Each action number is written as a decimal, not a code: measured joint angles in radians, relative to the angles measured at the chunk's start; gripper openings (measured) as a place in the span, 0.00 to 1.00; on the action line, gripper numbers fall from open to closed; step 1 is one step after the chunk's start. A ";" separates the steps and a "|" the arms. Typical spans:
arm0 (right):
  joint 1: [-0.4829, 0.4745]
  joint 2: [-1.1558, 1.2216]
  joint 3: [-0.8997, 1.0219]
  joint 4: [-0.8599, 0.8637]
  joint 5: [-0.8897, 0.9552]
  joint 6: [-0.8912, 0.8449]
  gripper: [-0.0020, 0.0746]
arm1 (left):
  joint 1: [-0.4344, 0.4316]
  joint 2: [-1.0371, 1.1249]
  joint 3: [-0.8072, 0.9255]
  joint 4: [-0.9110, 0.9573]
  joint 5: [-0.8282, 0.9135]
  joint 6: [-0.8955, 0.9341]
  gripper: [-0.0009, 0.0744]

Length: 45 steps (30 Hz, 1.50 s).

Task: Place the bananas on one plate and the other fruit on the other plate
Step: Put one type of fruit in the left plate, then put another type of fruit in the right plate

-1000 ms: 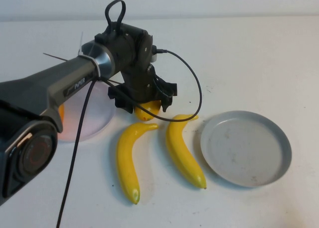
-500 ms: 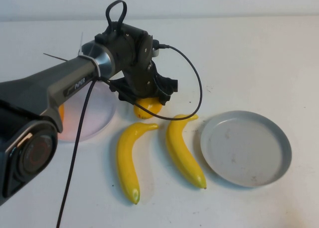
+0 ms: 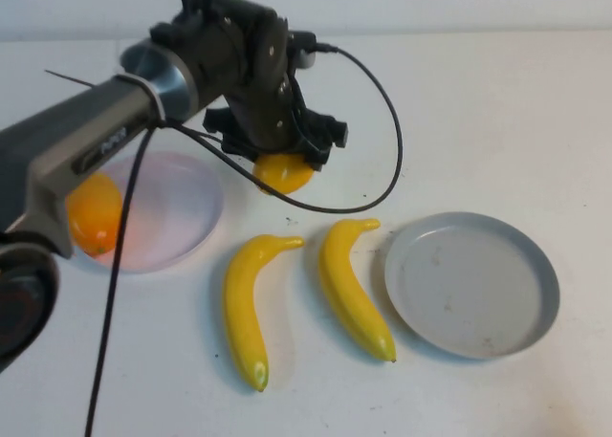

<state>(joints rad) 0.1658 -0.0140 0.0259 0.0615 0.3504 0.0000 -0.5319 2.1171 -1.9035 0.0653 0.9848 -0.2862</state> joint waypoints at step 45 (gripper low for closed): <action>0.000 0.000 0.000 0.000 0.000 0.000 0.00 | 0.112 -0.431 0.461 0.129 -0.049 0.012 0.60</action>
<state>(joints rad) 0.1658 -0.0140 0.0259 0.0615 0.3504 0.0000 -0.4201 1.6865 -1.4420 0.1940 0.9353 -0.2739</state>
